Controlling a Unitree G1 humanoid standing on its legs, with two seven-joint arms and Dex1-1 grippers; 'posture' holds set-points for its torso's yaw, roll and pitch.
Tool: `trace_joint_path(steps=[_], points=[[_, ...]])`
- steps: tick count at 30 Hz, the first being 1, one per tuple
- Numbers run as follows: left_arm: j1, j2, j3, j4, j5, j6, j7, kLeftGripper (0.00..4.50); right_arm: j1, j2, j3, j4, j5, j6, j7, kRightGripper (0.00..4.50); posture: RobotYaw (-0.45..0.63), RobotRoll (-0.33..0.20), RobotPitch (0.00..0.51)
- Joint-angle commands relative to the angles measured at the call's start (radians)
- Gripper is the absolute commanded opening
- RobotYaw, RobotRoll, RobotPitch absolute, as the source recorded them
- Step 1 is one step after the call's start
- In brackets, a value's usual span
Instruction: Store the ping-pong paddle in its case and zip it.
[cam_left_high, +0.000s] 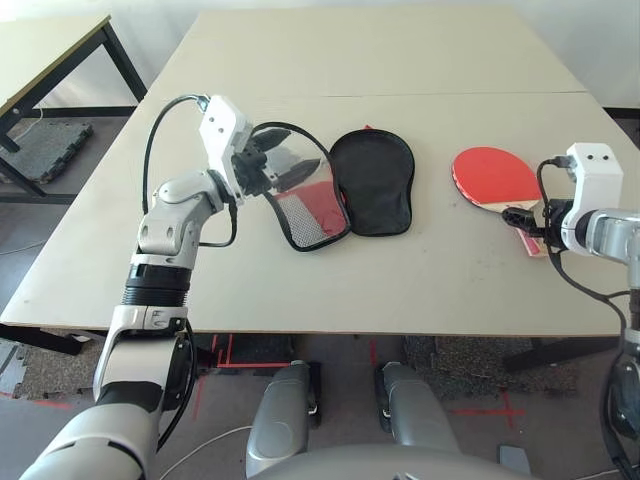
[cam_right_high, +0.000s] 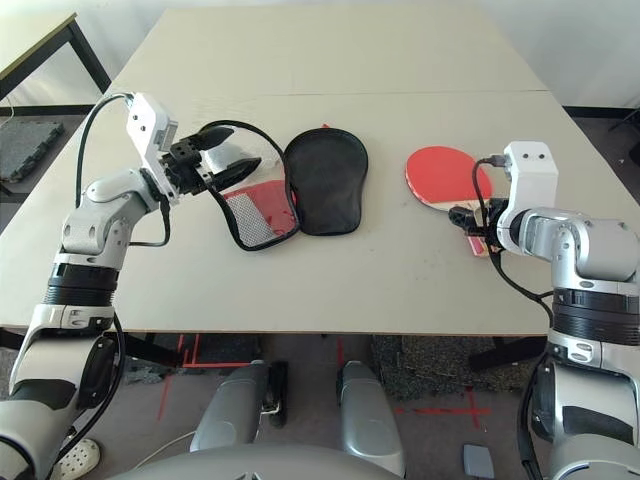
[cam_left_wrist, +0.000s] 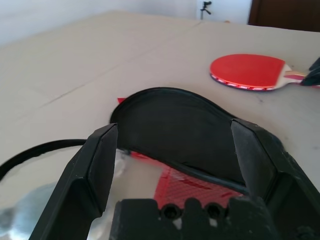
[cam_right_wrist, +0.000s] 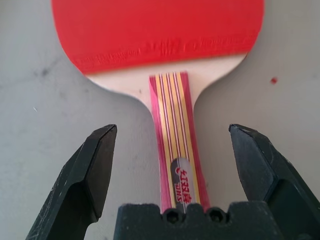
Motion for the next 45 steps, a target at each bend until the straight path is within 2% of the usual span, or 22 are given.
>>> trace_joint_path(steps=[1,2,5,12,13,22,29,36,39,45], points=[[0.024,0.011,-0.017,-0.028,-0.009,0.02,-0.025,4.5,0.012,0.009,0.01,0.035,-0.016,-0.013,0.008,4.48,0.01,0.0,0.16],[0.026,0.012,-0.019,-0.028,-0.006,0.019,-0.028,4.5,0.012,0.013,0.01,0.043,-0.017,-0.016,0.009,4.48,0.01,0.0,0.16],[0.027,0.01,-0.019,-0.026,-0.005,0.018,-0.027,4.5,0.013,0.02,0.009,0.058,-0.025,-0.03,0.012,3.87,0.01,0.0,0.162],[0.023,0.008,-0.022,-0.016,0.0,0.015,-0.026,4.5,0.012,0.024,0.015,0.06,-0.036,-0.043,0.03,1.32,0.01,0.0,0.164],[0.02,0.007,-0.021,-0.01,0.005,0.015,-0.017,4.5,0.012,0.024,0.015,0.061,-0.037,-0.044,0.033,1.14,0.01,0.0,0.163],[0.015,0.009,-0.008,0.012,0.017,-0.006,0.018,4.5,-0.011,0.079,-0.033,-0.005,-0.021,0.022,-0.006,1.12,0.01,0.0,0.163],[0.018,0.022,-0.01,0.019,0.022,-0.012,0.013,4.5,-0.111,0.19,-0.067,-0.141,0.005,0.152,-0.052,1.12,0.01,0.0,0.161],[0.018,0.026,-0.008,0.019,0.025,-0.013,0.016,4.5,-0.216,0.294,-0.053,-0.176,-0.023,0.242,-0.125,1.12,0.02,0.0,0.159],[0.022,0.029,-0.005,0.015,0.026,-0.014,0.019,4.5,-0.29,0.391,-0.044,-0.17,-0.068,0.268,-0.206,1.12,0.03,0.0,0.156],[0.029,0.025,-0.004,0.006,0.026,-0.014,0.027,4.5,-0.352,0.544,-0.039,-0.174,-0.126,0.296,-0.295,1.12,0.04,0.0,0.151]])
